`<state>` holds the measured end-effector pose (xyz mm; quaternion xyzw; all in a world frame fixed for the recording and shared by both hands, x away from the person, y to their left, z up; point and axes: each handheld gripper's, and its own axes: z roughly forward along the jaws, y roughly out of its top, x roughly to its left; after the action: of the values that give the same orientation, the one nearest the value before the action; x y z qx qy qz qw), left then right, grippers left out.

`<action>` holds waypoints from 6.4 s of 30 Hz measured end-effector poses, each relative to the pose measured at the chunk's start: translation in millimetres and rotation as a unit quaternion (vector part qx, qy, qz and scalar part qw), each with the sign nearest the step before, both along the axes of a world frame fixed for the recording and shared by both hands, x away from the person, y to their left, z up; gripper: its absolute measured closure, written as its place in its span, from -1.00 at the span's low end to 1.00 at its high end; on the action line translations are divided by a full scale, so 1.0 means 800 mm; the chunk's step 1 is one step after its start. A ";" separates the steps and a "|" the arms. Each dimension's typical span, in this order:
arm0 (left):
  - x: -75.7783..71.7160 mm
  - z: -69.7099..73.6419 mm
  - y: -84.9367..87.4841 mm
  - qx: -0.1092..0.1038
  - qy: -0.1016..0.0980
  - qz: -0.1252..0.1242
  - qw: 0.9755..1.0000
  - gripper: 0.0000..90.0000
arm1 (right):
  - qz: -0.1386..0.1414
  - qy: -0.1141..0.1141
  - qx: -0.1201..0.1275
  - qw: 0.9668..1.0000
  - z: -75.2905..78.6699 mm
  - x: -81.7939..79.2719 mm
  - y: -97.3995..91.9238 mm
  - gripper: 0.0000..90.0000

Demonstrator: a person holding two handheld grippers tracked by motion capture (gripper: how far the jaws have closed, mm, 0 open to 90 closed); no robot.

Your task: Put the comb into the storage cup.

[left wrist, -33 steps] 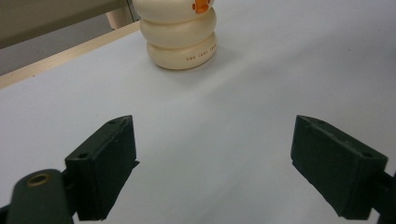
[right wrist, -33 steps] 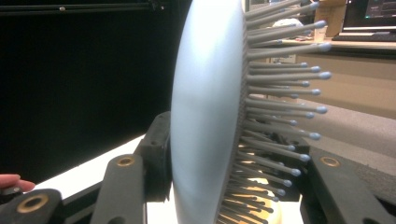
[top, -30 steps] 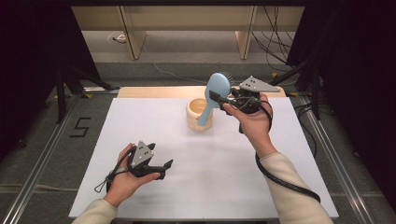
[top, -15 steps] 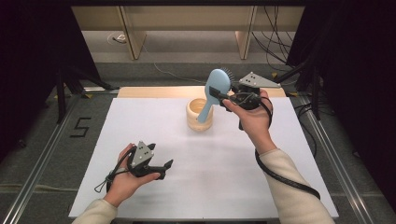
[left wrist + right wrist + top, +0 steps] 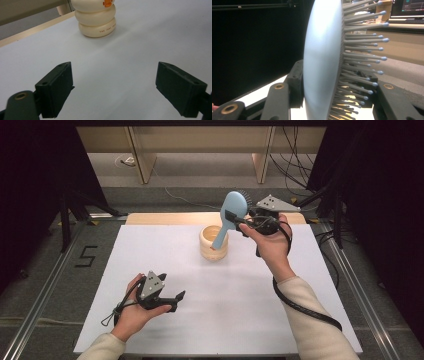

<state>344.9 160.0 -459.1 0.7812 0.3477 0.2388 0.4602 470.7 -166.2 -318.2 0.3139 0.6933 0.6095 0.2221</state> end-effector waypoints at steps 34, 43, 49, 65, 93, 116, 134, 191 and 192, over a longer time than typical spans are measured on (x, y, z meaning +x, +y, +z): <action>0.001 0.000 0.000 0.000 0.003 0.006 1.000 -0.73 | -0.027 -0.004 0.011 1.000 0.006 0.021 0.001 0.14; 0.001 0.001 0.000 0.001 0.003 0.010 1.000 -0.87 | -0.027 -0.001 0.012 1.000 0.006 0.025 0.003 0.14; 0.002 0.001 0.000 0.004 0.004 0.013 1.000 -0.97 | -0.031 0.000 0.012 0.999 0.007 0.028 0.003 0.14; 0.002 0.000 0.001 0.009 0.004 0.014 1.000 -1.00 | -0.038 0.000 0.008 0.999 0.004 0.035 0.004 0.14; 0.002 -0.001 0.000 0.006 0.008 0.014 1.000 -1.00 | -0.054 0.000 0.007 0.999 -0.002 0.049 0.008 0.13; 0.002 -0.001 0.000 0.006 0.008 0.012 1.000 -1.00 | -0.061 0.006 -0.001 0.998 -0.011 0.057 0.013 0.13; 0.002 -0.001 -0.001 0.007 0.008 0.011 1.000 -1.00 | -0.067 0.011 -0.004 0.998 -0.015 0.062 0.015 0.13; 0.002 -0.002 -0.001 0.005 0.012 0.012 1.000 -1.00 | -0.079 0.026 -0.008 0.997 -0.041 0.074 0.032 0.12; 0.002 -0.002 -0.001 0.005 0.012 0.013 1.000 -1.00 | -0.079 0.026 -0.007 0.996 -0.042 0.074 0.032 0.12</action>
<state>346.8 159.3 -460.7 0.7816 0.3617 0.2370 0.4495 529.9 -140.9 -351.5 0.3822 0.6761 0.5766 0.2538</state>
